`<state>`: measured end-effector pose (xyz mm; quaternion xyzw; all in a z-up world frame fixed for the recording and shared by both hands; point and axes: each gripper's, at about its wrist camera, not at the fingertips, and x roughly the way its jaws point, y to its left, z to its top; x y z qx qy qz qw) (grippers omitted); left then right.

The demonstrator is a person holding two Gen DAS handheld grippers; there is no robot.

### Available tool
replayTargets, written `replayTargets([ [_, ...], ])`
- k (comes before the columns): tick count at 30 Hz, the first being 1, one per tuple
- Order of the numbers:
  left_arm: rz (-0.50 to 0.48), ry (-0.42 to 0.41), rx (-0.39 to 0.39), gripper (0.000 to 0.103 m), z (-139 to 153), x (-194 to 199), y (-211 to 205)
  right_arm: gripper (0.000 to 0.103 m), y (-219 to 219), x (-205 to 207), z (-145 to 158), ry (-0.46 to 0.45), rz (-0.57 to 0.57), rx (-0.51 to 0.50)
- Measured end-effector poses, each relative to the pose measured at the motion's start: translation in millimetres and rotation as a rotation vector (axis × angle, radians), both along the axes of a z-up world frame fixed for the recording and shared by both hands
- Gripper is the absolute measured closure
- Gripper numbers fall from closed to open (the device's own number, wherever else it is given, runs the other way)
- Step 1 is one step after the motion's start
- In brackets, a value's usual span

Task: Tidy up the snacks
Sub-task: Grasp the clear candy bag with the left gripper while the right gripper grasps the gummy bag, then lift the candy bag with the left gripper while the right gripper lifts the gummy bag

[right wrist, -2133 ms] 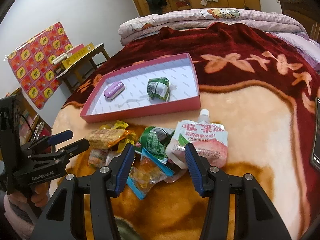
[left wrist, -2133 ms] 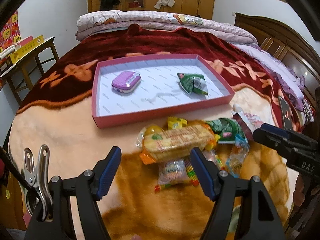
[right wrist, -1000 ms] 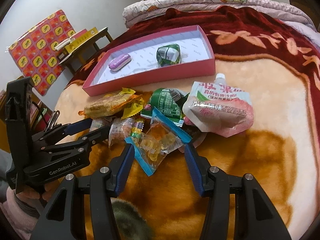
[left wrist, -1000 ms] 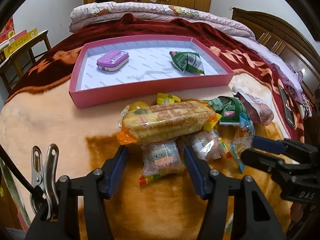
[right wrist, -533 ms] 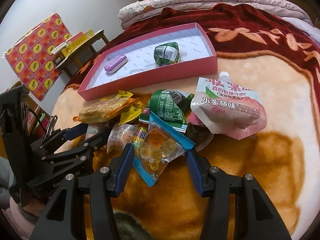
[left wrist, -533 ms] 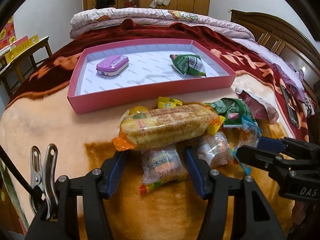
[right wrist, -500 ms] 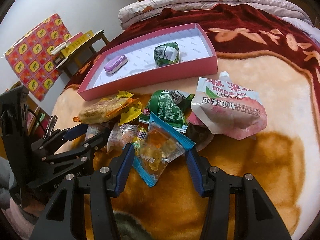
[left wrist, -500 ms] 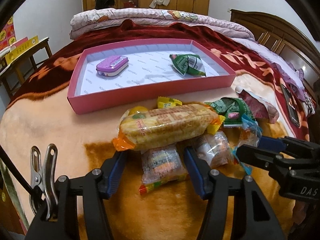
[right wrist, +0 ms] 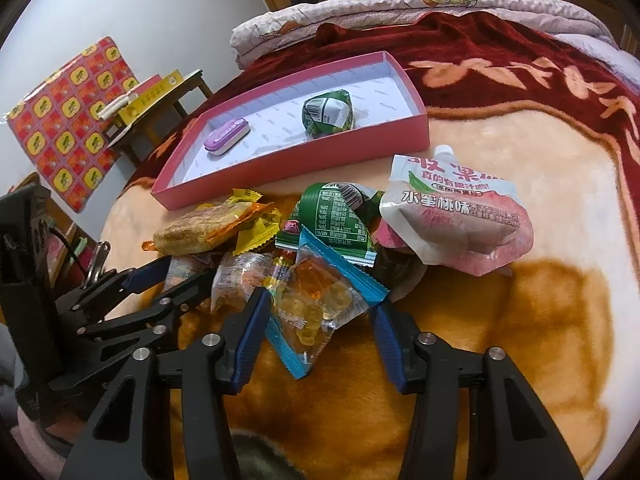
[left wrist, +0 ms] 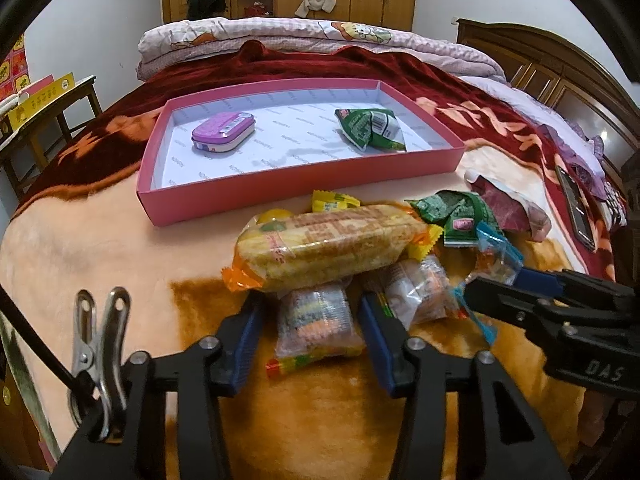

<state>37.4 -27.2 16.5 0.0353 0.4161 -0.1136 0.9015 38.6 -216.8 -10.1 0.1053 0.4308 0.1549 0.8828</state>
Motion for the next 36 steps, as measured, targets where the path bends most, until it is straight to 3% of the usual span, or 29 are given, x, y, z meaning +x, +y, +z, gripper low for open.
replayTargets([
  [8, 0.003, 0.018, -0.015, 0.063, 3.0, -5.1, 4.7, 0.07, -3.5, -2.7, 0.3, 0.002, -0.028, -0.012],
  [36, -0.021, -0.054, -0.054, 0.063, 36.4, -42.4, 14.6, 0.075, 8.4, -33.3, 32.1, -0.101, 0.016, -0.013],
])
